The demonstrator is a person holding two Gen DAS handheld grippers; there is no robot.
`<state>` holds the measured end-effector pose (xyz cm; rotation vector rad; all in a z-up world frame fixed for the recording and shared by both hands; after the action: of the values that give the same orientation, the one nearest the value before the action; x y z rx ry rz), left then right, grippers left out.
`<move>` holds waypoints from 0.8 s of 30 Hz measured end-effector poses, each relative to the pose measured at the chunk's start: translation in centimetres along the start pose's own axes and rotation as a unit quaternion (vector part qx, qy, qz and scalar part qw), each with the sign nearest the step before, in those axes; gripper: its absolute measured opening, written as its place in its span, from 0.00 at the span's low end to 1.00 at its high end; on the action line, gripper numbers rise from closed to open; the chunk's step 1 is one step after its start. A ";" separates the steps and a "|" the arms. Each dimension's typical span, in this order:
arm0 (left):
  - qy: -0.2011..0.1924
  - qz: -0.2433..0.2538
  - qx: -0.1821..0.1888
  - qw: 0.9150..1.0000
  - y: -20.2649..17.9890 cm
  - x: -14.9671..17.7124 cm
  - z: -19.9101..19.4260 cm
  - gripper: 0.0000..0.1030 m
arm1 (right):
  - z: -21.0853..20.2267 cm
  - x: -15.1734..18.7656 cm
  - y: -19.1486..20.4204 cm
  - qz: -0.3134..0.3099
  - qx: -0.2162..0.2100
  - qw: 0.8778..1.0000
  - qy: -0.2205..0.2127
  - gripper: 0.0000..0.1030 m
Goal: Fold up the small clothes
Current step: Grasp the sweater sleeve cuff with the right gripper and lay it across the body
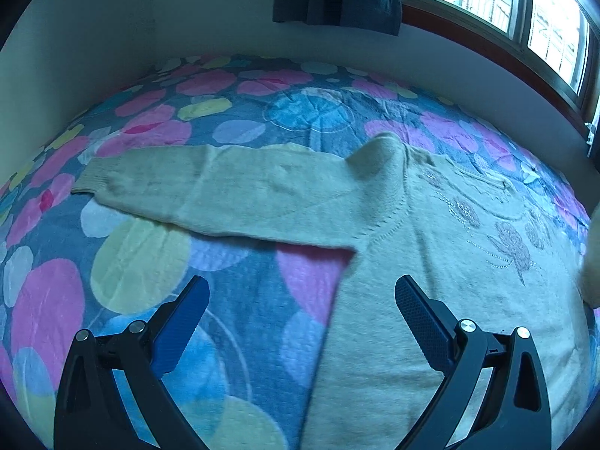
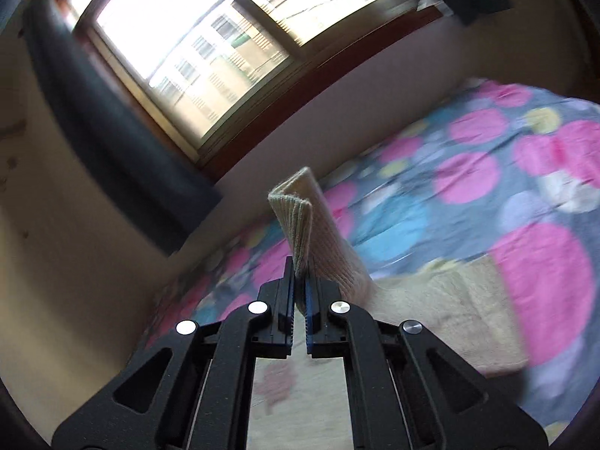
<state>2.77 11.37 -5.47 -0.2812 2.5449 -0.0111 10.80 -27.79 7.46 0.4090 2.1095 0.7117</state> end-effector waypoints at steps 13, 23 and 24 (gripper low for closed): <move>-0.004 -0.013 0.001 1.000 1.6 -0.2 -0.5 0.96 | 13.4 19.6 14.7 -0.163 -0.015 0.965 0.207 0.04; 0.003 -0.010 0.001 1.000 1.4 0.1 0.0 0.96 | 15.9 26.0 15.8 -0.253 0.001 0.923 0.289 0.04; 0.004 -0.010 0.002 1.000 1.3 0.2 0.1 0.96 | 15.9 26.5 15.7 -0.260 0.004 0.918 0.299 0.04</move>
<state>2.42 12.61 -5.69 -0.3062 2.5487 -0.0240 8.77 3.68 -6.91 -0.4238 2.6257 0.5444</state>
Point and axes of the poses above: each gripper's, at about its wrist camera, not at the fingertips, and z roughly the way its jaws point, y to its left, x to its underside, the point moved 7 cm from there along z, roughly the way its jaws point, and after that the axes turned 9 degrees about y, right-handed, at the moved point
